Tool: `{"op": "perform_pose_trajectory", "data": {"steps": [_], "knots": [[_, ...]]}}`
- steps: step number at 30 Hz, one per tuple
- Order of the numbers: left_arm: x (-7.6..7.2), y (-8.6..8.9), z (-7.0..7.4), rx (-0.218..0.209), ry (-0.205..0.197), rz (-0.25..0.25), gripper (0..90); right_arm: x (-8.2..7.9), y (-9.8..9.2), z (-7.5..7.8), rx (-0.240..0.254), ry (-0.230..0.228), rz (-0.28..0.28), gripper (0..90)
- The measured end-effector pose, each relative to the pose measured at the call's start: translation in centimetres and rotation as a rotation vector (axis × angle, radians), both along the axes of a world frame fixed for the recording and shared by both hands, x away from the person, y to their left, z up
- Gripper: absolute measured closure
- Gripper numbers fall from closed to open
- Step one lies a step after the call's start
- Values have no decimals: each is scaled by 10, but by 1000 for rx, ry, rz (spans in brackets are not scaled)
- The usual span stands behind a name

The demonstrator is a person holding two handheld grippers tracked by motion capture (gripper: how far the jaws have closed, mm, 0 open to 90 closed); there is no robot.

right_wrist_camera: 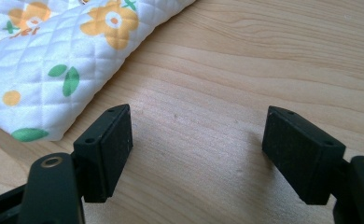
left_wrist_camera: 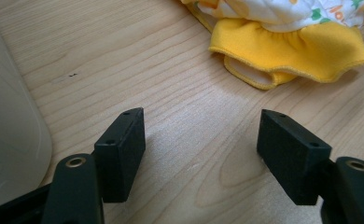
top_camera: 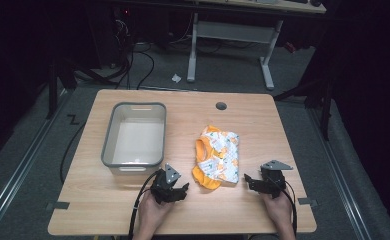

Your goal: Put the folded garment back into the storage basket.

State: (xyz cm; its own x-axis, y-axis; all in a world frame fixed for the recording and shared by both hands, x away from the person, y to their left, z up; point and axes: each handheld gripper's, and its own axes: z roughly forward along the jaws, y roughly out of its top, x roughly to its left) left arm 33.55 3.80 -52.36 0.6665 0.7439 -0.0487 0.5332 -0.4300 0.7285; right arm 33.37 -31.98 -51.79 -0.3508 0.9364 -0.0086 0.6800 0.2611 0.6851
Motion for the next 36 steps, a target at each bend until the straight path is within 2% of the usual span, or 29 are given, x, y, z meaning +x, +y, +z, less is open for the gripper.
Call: {"op": "perform_pose_trajectory", "data": {"steps": [15,36], "knots": [[0,0,0,2,3,6,301,0,0,0,-1,-1,1,245],[-1,-2,0,2,5,10,313,0,0,0,-1,0,0,245]]}}
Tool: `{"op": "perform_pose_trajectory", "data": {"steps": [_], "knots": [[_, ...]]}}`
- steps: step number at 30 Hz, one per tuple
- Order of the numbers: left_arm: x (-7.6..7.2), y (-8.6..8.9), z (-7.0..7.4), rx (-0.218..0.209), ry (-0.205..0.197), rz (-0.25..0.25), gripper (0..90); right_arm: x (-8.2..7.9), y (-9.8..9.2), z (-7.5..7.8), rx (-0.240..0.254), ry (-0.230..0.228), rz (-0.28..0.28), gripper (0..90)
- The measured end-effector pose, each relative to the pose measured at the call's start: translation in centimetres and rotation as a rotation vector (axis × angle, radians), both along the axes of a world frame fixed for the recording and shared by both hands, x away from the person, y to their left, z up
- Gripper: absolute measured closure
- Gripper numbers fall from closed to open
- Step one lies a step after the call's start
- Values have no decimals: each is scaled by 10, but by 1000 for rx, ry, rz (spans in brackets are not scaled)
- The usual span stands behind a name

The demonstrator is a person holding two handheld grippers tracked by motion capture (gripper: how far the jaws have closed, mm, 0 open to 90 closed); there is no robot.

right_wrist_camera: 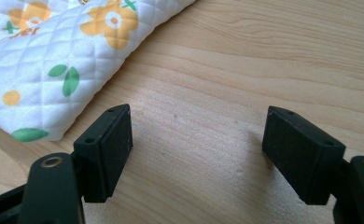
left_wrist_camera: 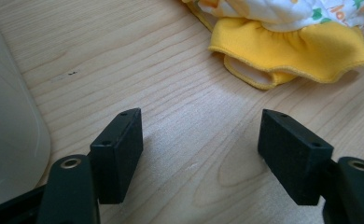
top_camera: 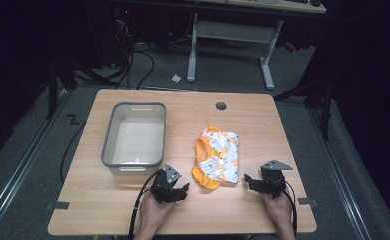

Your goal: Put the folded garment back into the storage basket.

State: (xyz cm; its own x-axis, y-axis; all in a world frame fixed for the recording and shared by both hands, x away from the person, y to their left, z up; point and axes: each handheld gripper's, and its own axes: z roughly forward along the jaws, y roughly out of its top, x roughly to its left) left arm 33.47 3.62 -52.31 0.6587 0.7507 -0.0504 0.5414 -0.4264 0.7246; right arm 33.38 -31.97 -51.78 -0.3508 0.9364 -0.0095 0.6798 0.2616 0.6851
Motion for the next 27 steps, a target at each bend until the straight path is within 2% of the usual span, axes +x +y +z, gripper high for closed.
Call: {"op": "perform_pose_trajectory", "data": {"steps": [9,12,27], "knots": [[-1,0,2,-18,15,-11,319,0,0,0,-1,-1,1,245],[-2,-1,5,-14,7,-15,320,0,0,0,-1,-1,2,245],[-1,-8,17,-62,9,-43,321,0,0,0,-1,-1,2,245]]}}
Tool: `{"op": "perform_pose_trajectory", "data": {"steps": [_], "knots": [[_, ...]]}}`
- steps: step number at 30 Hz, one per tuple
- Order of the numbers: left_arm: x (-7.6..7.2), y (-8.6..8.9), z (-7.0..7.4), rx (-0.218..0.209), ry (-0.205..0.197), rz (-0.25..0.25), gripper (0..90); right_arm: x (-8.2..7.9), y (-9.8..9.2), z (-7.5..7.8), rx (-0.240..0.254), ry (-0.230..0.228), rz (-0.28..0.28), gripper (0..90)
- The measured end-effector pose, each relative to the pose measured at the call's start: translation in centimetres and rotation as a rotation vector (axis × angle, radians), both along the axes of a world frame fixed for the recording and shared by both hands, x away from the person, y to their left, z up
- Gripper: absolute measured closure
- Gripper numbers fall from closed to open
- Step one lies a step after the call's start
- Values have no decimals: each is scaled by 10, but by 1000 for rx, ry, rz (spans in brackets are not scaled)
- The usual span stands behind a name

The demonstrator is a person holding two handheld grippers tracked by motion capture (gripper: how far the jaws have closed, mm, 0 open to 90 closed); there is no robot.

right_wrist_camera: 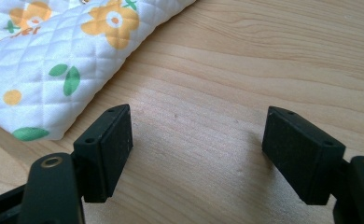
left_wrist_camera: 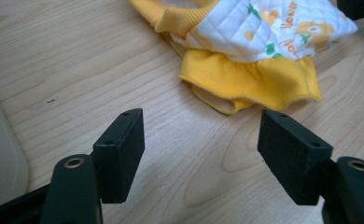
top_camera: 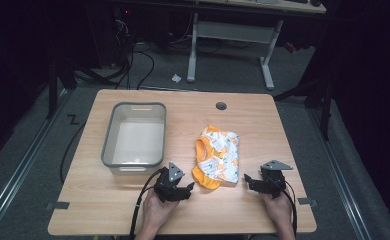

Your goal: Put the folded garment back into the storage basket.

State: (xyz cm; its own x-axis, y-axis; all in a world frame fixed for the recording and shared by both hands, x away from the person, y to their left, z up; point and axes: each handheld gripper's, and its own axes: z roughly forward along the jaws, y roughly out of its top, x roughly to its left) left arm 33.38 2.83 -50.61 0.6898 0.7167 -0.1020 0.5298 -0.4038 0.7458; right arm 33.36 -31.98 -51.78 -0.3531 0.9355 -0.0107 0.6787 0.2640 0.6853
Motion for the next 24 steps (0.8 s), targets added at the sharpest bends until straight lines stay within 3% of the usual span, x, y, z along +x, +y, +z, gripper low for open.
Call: {"op": "perform_pose_trajectory", "data": {"steps": [24], "knots": [[10,-21,26,-35,-3,-44,323,0,0,0,0,0,1,244]]}}
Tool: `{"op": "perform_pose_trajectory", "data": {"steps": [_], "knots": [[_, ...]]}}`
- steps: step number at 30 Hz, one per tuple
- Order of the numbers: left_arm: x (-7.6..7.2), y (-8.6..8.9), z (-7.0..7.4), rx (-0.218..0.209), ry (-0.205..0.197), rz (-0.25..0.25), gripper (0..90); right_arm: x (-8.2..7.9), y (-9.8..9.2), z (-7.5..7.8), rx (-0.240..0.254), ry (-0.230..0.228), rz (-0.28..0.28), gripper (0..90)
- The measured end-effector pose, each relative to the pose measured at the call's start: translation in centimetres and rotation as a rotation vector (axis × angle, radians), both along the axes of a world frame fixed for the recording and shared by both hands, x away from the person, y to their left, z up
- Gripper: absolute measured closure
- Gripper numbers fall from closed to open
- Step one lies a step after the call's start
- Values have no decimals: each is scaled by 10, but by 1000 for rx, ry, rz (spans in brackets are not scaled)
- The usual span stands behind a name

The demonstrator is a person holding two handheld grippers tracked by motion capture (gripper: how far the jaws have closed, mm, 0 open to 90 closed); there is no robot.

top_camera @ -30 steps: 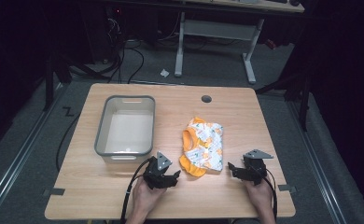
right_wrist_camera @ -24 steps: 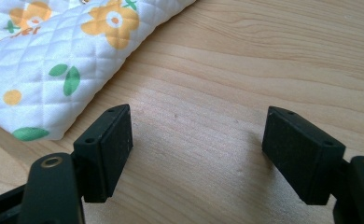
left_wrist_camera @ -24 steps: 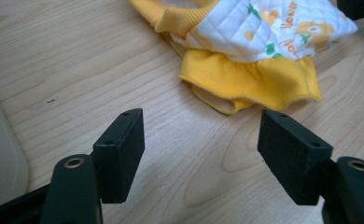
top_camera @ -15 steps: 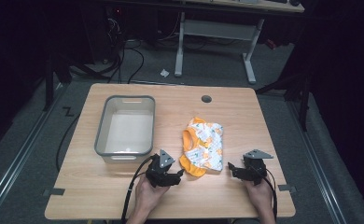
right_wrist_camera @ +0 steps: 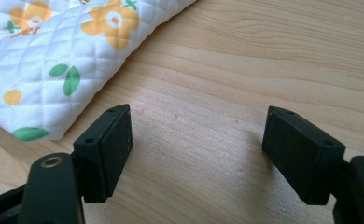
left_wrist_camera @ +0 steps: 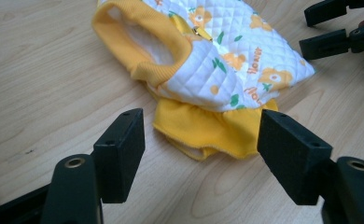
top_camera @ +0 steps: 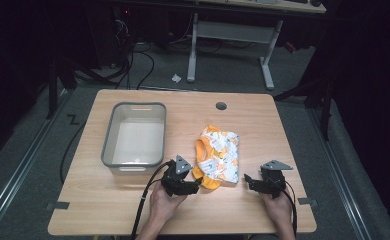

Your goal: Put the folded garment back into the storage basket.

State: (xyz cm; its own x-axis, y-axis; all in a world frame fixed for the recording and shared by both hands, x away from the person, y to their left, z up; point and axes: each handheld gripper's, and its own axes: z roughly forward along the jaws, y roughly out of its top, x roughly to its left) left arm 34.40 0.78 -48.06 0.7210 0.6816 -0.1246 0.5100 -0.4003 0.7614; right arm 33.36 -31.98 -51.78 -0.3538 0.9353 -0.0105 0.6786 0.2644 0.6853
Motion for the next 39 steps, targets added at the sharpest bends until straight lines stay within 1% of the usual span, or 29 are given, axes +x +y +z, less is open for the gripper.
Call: {"op": "perform_pose_trajectory", "data": {"steps": [4,9,10,11,13,17,18,20,22,24,26,32,36,38,39], "knots": [[3,-4,4,-14,1,-11,323,0,0,0,0,0,0,244],[7,-9,8,-11,5,-24,318,0,0,0,0,0,0,244],[9,-11,10,-29,8,-26,318,0,0,0,0,0,0,245],[10,-12,11,-32,12,-26,317,0,0,0,0,0,0,244],[13,-14,12,-25,13,-26,314,0,0,0,0,0,0,245],[17,-19,15,-26,18,-28,308,0,0,0,0,0,0,244],[18,-19,16,-23,11,-25,306,0,0,0,0,0,0,245],[22,-21,17,-22,15,-22,305,0,0,0,0,0,0,245],[25,-24,17,-24,27,-19,301,0,0,0,0,0,-1,245],[27,-25,18,-23,27,-18,297,0,0,0,0,0,0,244],[33,-29,19,-14,28,-12,293,0,0,0,0,0,0,244],[47,-36,18,-5,49,4,279,0,0,0,0,0,0,244],[52,-37,16,-20,61,15,277,0,0,0,-1,0,0,244],[58,-38,13,-6,73,29,272,0,0,0,0,0,0,244],[58,-38,13,-6,73,29,268,0,0,0,0,0,0,244]]}}
